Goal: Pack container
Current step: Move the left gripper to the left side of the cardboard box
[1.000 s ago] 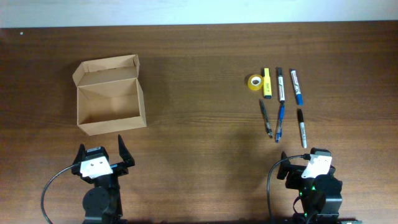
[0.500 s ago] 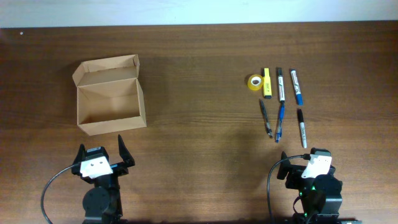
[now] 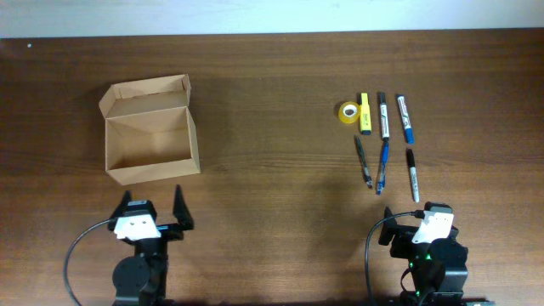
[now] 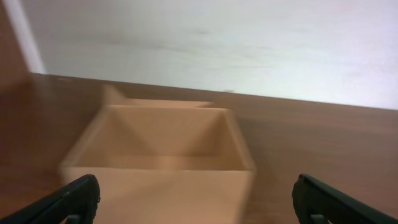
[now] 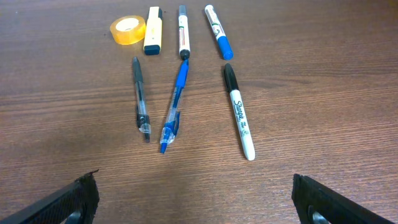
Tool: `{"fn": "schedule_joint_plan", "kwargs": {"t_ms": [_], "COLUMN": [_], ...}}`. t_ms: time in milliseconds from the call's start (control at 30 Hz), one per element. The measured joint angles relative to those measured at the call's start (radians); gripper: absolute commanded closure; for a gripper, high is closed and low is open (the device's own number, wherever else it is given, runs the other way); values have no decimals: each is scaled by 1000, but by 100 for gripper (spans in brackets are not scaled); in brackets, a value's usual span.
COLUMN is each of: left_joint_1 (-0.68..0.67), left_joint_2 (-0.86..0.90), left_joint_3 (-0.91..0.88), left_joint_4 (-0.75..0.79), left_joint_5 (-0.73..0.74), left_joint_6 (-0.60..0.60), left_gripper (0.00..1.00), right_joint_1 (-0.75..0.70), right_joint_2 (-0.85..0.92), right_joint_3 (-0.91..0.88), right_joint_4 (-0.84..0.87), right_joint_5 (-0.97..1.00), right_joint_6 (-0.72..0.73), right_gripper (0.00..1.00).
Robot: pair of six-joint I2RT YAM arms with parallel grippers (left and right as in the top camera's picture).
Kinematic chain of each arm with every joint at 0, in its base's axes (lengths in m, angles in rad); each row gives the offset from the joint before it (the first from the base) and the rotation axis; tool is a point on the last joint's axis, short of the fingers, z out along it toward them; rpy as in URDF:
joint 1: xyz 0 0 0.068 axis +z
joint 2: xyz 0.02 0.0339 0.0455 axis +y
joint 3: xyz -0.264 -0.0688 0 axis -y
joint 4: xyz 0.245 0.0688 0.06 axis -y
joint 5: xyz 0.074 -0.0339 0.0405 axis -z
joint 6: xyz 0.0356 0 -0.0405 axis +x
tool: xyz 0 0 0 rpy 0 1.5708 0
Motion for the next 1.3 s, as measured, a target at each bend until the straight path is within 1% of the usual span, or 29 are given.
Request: {"fn": "schedule_joint_plan", "kwargs": {"t_ms": [100, 167, 233, 300, 433, 500, 533, 767, 867, 933, 1033, 1067, 1100, 1133, 1300], "left_joint_1": [0, 0, 0, 0, 0, 0, 0, -40, -48, -48, -48, -48, -48, -48, -48], "left_joint_2": [2, 27, 84, 177, 442, 618, 687, 1260, 1424, 1503, 1583, 1603, 1627, 1653, 1780], "left_joint_3": [2, 23, 78, 177, 452, 631, 706, 1377, 1565, 1637, 1667, 1667, 1667, 1668, 1668], "left_joint_4": [-14, -49, -103, -168, -309, -402, -425, -777, -849, -856, -857, -866, -881, -899, -997], "left_joint_5": [88, 116, 123, 122, 122, 125, 129, 164, 198, 216, 231, 233, 236, 235, 203], "left_joint_6": [-70, -101, -121, -135, -146, -146, -145, -50, -29, -18, -7, -8, -12, -14, -63], "left_gripper": [0, 0, 0, 0, 0, 0, 0, 0, 0, 0, 1, 11, 18, 21, 23], "right_joint_1": [0, 0, 0, 0, 0, 0, 0, 0, 0, 0, 0, 0, 0, 0, 0], "right_joint_2": [0, 0, 0, 0, 0, -1, -1, -2, -2, -2, -2, -2, -2, -2, -2], "right_joint_3": [0, 0, 0, 0, 0, 0, 0, 0, 0, 0, 0, 0, 0, 0, 0], "right_joint_4": [0, 0, 0, 0, 0, 0, 0, 0, 0, 0, 0, 0, 0, 0, 0], "right_joint_5": [0, 0, 0, 0, 0, 0, 0, -2, -3, -3, -3, -3, -3, -3, -3], "right_joint_6": [0, -1, 0, 0, 0, -1, -1, -1, 0, 0, 0, 0, 0, -1, 0], "right_gripper": [1, 1, 1, 1, 1, 1, 1, 1, 1, 1, 1, 1, 1, 1, 1]}}
